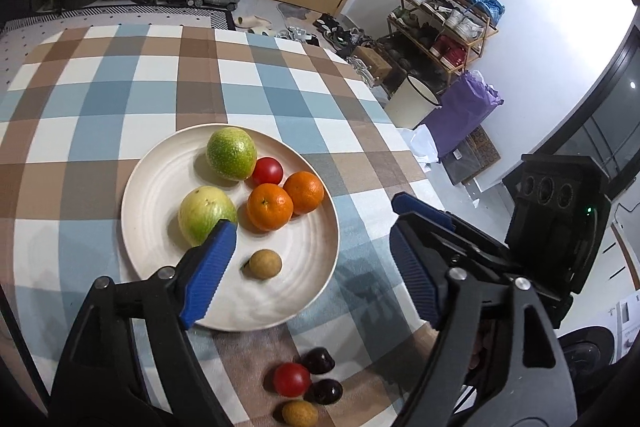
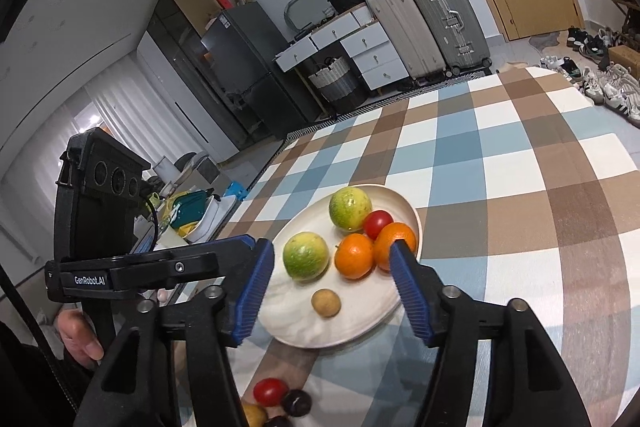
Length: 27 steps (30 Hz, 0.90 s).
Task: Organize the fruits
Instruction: 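Withdraw both tools from the plate toward the tomato and plums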
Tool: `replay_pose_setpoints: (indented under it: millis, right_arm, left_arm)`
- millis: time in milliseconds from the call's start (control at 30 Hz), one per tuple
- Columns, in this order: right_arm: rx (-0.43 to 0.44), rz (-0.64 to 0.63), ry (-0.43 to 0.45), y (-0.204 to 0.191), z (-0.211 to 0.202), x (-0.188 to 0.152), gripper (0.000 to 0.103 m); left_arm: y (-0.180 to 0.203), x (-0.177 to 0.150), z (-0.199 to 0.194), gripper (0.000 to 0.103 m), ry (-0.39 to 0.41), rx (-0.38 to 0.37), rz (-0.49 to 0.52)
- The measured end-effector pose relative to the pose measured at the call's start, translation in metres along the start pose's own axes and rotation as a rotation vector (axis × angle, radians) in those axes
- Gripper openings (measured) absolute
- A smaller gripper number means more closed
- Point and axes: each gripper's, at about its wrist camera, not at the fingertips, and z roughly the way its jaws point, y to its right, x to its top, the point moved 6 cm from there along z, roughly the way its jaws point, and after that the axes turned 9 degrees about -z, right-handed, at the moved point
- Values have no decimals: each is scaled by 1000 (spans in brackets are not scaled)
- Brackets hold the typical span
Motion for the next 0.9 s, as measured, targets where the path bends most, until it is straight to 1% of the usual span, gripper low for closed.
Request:
replay_pose_setpoints:
  millis: [67, 133, 200, 267, 367, 433, 467, 500, 567, 600, 667, 800, 867, 900]
  right_arm:
    - [0, -8, 6, -5, -5, -1, 67]
    - [-14, -15, 14, -10, -11, -3, 81]
    - [-34, -15, 26, -13, -17, -4, 89]
    - [-44, -15, 37, -16, -23, -5, 91]
    - [-62, -17, 43, -21, -32, -7, 93]
    - [-64, -19, 47, -26, -38, -8, 93]
    - [-66, -23, 51, -29, -41, -9, 93]
    - [-69, -27, 54, -31, -43, -10, 93]
    - [-84, -39, 61, -35, -47, -11, 94]
    - [-107, -45, 65, -36, -49, -12, 94]
    - [-137, -50, 68, -38, -53, -15, 98]
    - [-163, -63, 91, -43, -65, -18, 101]
    - [-189, -84, 101, -45, -68, -20, 102]
    - [-213, -92, 97, -45, -68, -22, 102]
  left_arm:
    - [2, -5, -6, 80, 5, 12, 10]
    - [4, -9, -15, 81, 18, 38, 27]
    - [5, -12, -25, 83, 40, 54, 38]
    - [5, -15, -35, 84, 62, 60, 37]
    - [6, -22, -49, 88, 90, 69, 36]
    - [8, -26, -57, 94, 106, 71, 42]
    - [9, -28, -60, 100, 114, 72, 43]
    - [10, -29, -65, 102, 131, 68, 45]
    - [12, -34, -75, 102, 161, 69, 53]
    - [13, -36, -79, 102, 174, 75, 57]
    - [13, -41, -86, 102, 202, 90, 64]
    - [10, -51, -91, 102, 220, 109, 63]
    - [2, -56, -92, 102, 218, 167, 37]
    - [-1, -58, -90, 102, 212, 173, 31]
